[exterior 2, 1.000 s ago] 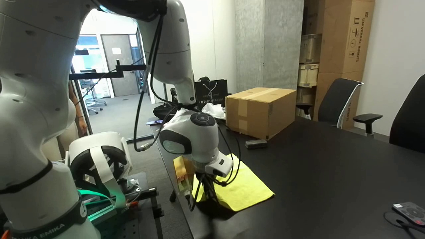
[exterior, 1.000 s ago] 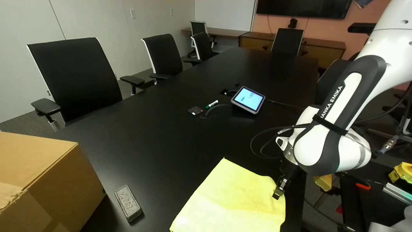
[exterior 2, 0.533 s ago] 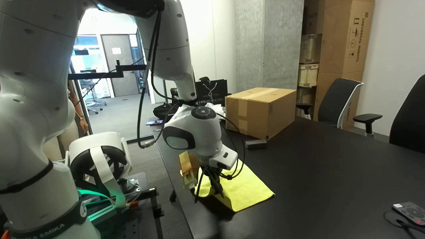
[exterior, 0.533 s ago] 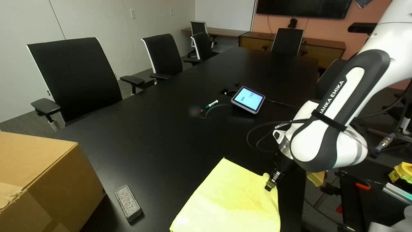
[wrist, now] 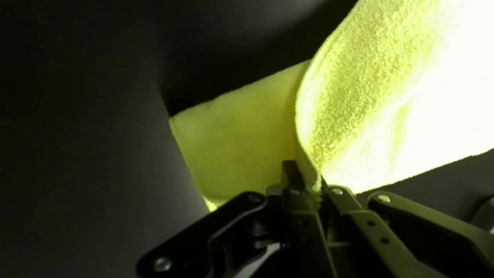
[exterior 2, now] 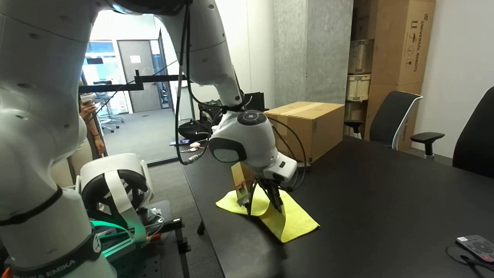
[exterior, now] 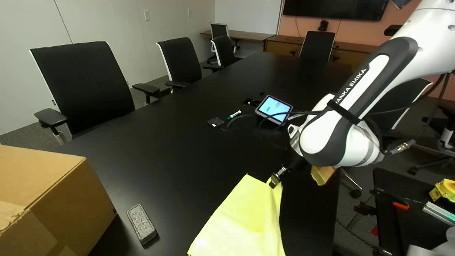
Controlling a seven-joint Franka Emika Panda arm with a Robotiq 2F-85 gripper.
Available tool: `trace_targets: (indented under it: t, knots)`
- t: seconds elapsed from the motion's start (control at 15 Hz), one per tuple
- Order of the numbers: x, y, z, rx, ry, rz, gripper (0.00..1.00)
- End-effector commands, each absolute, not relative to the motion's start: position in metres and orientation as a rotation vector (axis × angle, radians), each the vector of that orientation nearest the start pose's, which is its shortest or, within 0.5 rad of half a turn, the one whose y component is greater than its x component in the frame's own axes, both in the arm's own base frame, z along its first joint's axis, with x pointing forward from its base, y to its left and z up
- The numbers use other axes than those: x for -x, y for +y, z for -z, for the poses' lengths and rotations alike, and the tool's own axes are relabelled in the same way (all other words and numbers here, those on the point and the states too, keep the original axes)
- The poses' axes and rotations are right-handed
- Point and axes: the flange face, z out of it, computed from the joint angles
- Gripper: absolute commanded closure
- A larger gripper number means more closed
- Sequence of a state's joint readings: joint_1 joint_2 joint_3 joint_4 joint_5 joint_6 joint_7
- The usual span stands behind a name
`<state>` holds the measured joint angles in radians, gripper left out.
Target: Fold the yellow towel in half from bottom to top
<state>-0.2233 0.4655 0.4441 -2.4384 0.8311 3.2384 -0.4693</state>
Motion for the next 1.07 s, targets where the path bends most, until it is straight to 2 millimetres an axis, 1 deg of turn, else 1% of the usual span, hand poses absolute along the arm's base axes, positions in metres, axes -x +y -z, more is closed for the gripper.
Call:
trace_targets:
  t: [0.0,0.2,0.27,0.33,0.4,0.47,0.53,0.6,0.67,0.8,0.87,0.93,1.0]
  knots:
    - [-0.516,0.042,-0.161,2.895,0.412,0.563,0.92]
    - [-0.54,0.036,-0.156,2.932,0.429,0.603,0.91]
    - [-0.546,0.037,-0.151,2.947,0.426,0.6,0.92]
    - [-0.557,0.038,-0.152,2.964,0.412,0.621,0.92]
    - [-0.564,0.038,-0.153,2.97,0.418,0.618,0.92]
    - [-0.57,0.038,-0.155,2.978,0.414,0.621,0.84]
    - [-0.577,0.039,-0.155,2.982,0.414,0.63,0.67]
    - [-0.584,0.04,-0.159,2.982,0.411,0.64,0.61]
    - [-0.589,0.041,-0.169,2.978,0.403,0.648,0.55]
    - [-0.598,0.043,-0.177,2.98,0.367,0.682,0.39]
    - [-0.601,0.045,-0.184,2.986,0.351,0.679,0.32]
    - [-0.599,0.047,-0.192,2.989,0.331,0.659,0.23]
    - [-0.599,0.051,-0.187,3.004,0.311,0.634,0.17]
